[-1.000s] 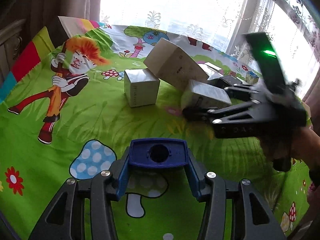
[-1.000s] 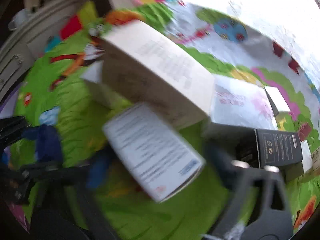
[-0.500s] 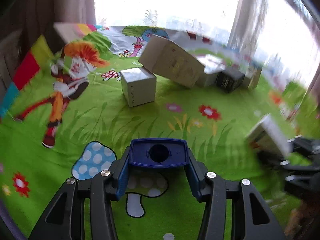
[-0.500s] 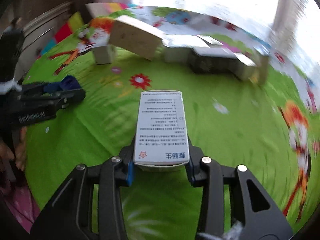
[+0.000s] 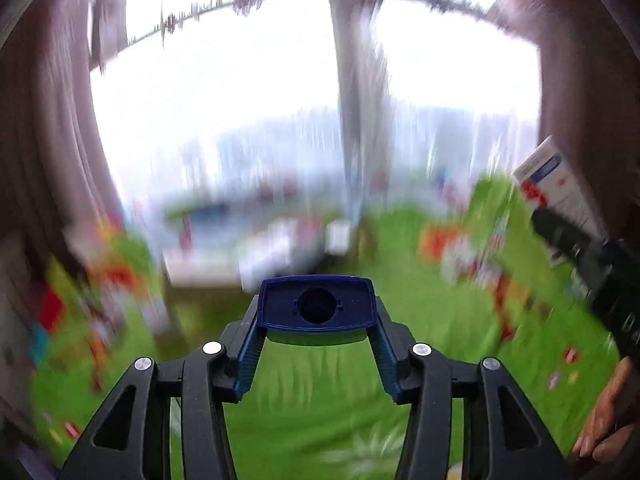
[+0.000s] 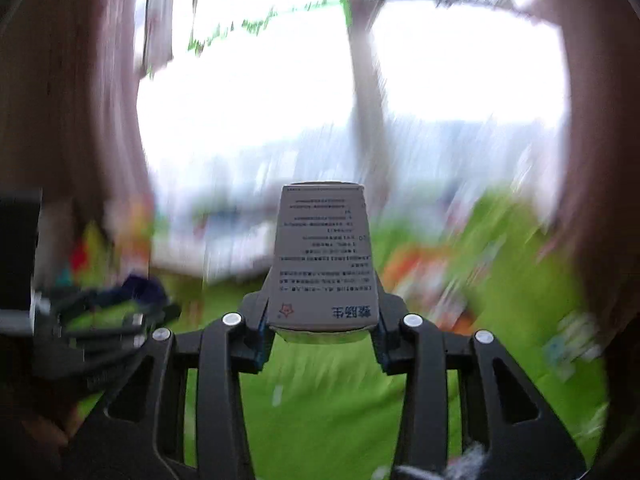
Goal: Organize rigid objects
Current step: 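Lift the blue holder and white box and carry both over the bin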
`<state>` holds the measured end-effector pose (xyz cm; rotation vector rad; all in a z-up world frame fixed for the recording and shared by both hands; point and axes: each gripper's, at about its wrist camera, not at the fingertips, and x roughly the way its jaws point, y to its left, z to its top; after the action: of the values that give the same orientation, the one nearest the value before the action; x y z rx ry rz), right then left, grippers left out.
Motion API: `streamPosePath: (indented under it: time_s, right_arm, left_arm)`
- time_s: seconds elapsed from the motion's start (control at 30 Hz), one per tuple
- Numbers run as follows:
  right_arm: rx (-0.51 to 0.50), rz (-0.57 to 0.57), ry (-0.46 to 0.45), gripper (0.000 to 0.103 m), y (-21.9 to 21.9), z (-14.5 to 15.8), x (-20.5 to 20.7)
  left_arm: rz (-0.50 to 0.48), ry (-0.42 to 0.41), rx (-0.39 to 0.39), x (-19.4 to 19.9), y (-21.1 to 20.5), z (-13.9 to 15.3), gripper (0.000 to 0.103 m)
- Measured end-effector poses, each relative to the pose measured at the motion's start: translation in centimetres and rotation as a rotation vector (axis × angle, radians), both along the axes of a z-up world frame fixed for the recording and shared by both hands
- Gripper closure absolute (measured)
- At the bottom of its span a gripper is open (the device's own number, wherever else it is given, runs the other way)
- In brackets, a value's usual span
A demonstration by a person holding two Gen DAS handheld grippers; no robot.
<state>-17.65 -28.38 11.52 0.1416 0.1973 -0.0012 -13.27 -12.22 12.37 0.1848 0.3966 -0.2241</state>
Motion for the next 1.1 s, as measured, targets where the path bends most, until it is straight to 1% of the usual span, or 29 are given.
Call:
streamPosePath:
  time_s: [0.03,0.07,0.1,0.13,0.17,0.2,0.27,0.37,0.47,0.6,0.63,0.87,1.1]
  right_arm:
    - [0.002,-0.031,-0.074,0.059,-0.3,0.9,-1.3]
    - [-0.010,-0.092,-0.181,0.059,-0.5,2.2,-3.3]
    - [-0.021,-0.134,-0.250,0.059,-0.4,3.1,-4.7]
    - [-0.028,-0.154,-0.294,0.059,-0.4,3.6,-5.7]
    - [-0.047,-0.174,-0.341,0.059,-0.1,4.2,-6.6]
    - [-0.071,-0.187,-0.362,0.059,0.3,4.7,-7.2]
    - [-0.096,-0.174,-0.370,0.059,0.9,5.1,-7.7]
    - [-0.109,-0.152,-0.361,0.059,1.2,5.3,-8.0]
    - [-0.106,-0.131,-0.353,0.059,1.8,5.4,-8.2]
    - [-0.109,-0.099,-0.353,0.059,2.4,5.8,-9.1]
    - [-0.109,-0.091,-0.353,0.059,2.4,5.8,-9.3]
    - [-0.122,0.010,-0.347,0.059,5.4,5.9,-10.1]
    - [-0.151,0.127,-0.341,0.059,8.7,5.9,-10.3]
  left_arm:
    - [0.005,-0.094,0.000,-1.3,-0.2,1.5,0.053]
    - [0.010,-0.209,-0.010,-3.0,-0.4,3.1,0.053]
    - [0.013,-0.279,-0.017,-4.0,-0.4,4.1,0.053]
    - [0.023,-0.371,-0.027,-5.5,-0.5,5.0,0.053]
    - [0.028,-0.427,-0.031,-6.4,-0.6,5.7,0.053]
    - [0.020,-0.465,-0.037,-7.3,-0.7,6.2,0.053]
    - [0.000,-0.462,-0.052,-7.5,-0.8,6.9,0.053]
    - [-0.026,-0.422,-0.068,-7.7,-0.9,7.4,0.053]
    - [-0.026,-0.422,-0.065,-8.4,-1.2,7.7,0.053]
    - [-0.023,-0.422,-0.064,-9.8,-0.6,7.9,0.053]
    - [-0.017,-0.420,-0.069,-10.6,-0.1,7.7,0.053]
    - [0.039,-0.413,-0.062,-11.9,2.8,7.4,0.053]
    - [0.122,-0.390,-0.090,-12.9,7.0,7.2,0.053]
